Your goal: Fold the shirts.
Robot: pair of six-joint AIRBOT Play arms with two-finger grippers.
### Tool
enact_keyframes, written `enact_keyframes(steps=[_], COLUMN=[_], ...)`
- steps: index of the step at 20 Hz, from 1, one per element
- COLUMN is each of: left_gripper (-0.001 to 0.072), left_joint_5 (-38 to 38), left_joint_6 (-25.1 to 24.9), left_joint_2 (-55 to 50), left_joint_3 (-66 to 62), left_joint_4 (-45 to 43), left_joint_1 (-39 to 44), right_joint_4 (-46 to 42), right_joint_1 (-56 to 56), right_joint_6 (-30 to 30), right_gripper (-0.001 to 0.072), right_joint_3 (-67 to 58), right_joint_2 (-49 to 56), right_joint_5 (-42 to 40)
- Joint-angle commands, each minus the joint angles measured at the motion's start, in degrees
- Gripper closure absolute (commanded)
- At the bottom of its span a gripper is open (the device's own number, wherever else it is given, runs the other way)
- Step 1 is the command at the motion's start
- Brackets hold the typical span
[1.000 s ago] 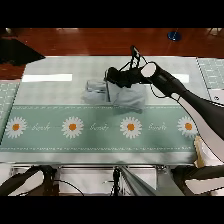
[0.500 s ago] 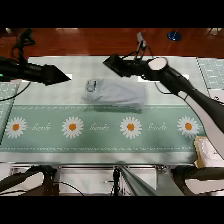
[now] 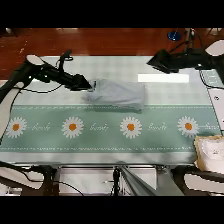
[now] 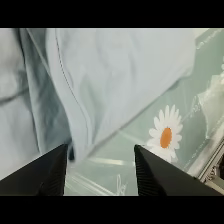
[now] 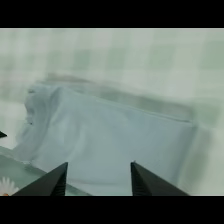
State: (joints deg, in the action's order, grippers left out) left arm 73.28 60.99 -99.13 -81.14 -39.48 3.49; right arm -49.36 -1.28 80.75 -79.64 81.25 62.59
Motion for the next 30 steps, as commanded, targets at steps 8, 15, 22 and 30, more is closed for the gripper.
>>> enact_keyframes(steps=[8,15,22,30], left_gripper=[0.0184,0.0186,0.0684,0.0684], left_joint_5=[7.39,6.69,11.28,17.7], left_joint_6=[4.22,4.17,3.82,7.3], left_joint_2=[-16.9,-18.97,-19.34,-18.18], left_joint_3=[-16.9,-17.05,-23.5,-34.86], left_joint_4=[-6.49,-7.26,-7.26,-7.26], left_joint_1=[1.22,6.19,6.8,4.26], right_joint_4=[-9.79,-9.9,-10.23,-7.45], right_joint_1=[-5.33,-5.33,-5.33,-5.44], right_joint_6=[-4.15,-4.11,-4.09,-3.91], right_gripper=[0.0161,0.0162,0.0172,0.0162], right_joint_3=[0.02,0.02,0.02,0.15], right_joint_2=[-0.76,-0.76,-0.76,5.55], right_joint_5=[10.91,10.67,11.15,11.98])
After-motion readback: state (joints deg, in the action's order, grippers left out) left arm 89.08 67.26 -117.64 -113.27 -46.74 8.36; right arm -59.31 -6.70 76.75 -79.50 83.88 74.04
